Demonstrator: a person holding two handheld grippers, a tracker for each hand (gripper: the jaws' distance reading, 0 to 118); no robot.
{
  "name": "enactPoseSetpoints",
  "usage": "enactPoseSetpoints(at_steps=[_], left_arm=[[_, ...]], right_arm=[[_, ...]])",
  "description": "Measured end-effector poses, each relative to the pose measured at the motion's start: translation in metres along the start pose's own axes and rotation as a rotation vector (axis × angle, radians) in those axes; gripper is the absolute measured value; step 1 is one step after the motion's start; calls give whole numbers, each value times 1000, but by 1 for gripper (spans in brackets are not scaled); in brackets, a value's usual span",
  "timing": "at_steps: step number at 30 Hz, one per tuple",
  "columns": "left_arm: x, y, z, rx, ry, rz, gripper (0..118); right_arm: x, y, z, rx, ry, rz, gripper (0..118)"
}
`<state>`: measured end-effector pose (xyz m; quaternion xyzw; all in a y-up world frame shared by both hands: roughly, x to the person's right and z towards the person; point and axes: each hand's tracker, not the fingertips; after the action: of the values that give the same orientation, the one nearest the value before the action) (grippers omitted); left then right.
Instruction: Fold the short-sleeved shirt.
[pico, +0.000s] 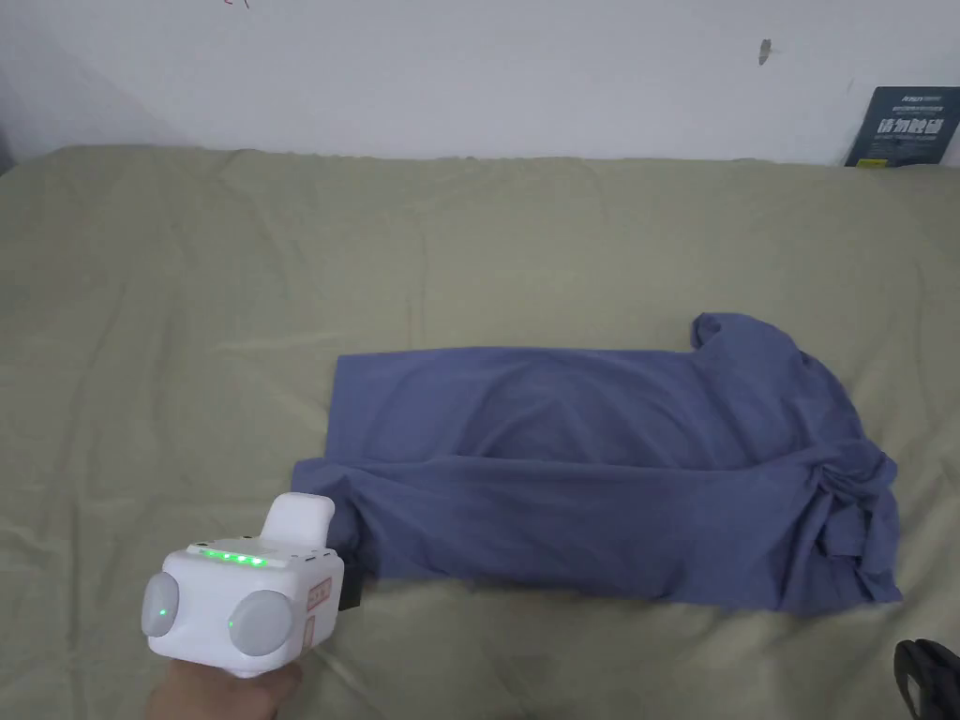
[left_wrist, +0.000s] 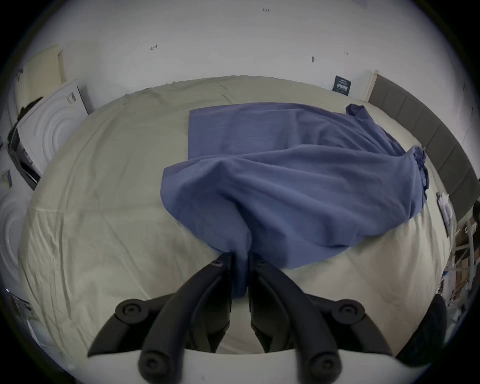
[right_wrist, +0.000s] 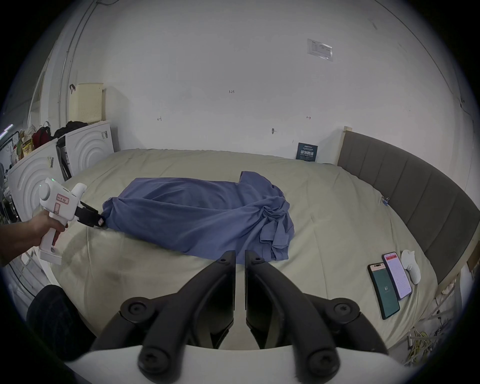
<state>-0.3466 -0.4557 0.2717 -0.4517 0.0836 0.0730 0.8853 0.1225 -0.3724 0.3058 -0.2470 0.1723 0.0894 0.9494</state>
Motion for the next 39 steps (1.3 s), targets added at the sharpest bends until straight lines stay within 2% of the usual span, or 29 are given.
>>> enactPoseSetpoints(at_steps=[4, 6, 7, 8, 9, 10, 11, 12, 14, 17, 19, 20, 21, 22, 23, 25, 28, 31, 39], left_arm=[[-6, 3, 13, 42, -56, 49, 8], [-5, 5, 23, 65, -68, 46, 8], [-4, 6, 27, 68, -69, 48, 8], [-1, 8, 31, 81, -68, 43, 8], [0, 9, 34, 89, -64, 32, 8], [1, 10, 36, 94, -57, 23, 8], [1, 11, 37, 99, -41, 10, 8], [2, 12, 35, 104, -26, 2, 9], [1, 11, 34, 116, -2, 3, 8], [1, 10, 31, 105, -4, 21, 9], [1, 8, 30, 102, -6, 16, 9], [1, 9, 27, 100, -2, 14, 9], [2, 8, 26, 103, 4, 9, 9], [2, 7, 25, 111, 19, 3, 9], [1, 7, 24, 107, 15, 5, 9], [2, 8, 21, 107, 9, 21, 9], [-2, 8, 17, 84, -13, 63, 8], [-8, 5, 20, 88, -33, 90, 8], [-10, 15, 76, 180, -73, 106, 5]], right_arm=[[14, 1, -21, -92, -21, 35, 13], [28, 1, -40, -127, -20, 23, 21], [37, 0, -53, -150, -2, -8, 30], [49, -1, -69, -172, 28, -56, 47], [59, -2, -85, -214, 35, -104, 79], [68, -2, -102, -262, 39, -142, 102], [76, -3, -118, -292, 31, -170, 110], [83, -3, -131, -297, 27, -192, 110], [94, -2, -158, -334, -13, -215, 110], [98, 0, -190, -383, -30, -205, 110], [94, 2, -202, -408, -48, -186, 104], [91, 2, -206, -425, -25, -164, 89], [88, 3, -210, -432, -15, -149, 52], [83, 4, -214, -447, -9, -110, 29], [78, 4, -217, -457, 17, -89, 22], [71, 6, -217, -443, -9, -82, 12], [69, 11, -207, -418, -7, -71, 11], [72, 18, -190, -395, 9, -95, 10], [76, 57, -122, -289, 80, -125, 10]])
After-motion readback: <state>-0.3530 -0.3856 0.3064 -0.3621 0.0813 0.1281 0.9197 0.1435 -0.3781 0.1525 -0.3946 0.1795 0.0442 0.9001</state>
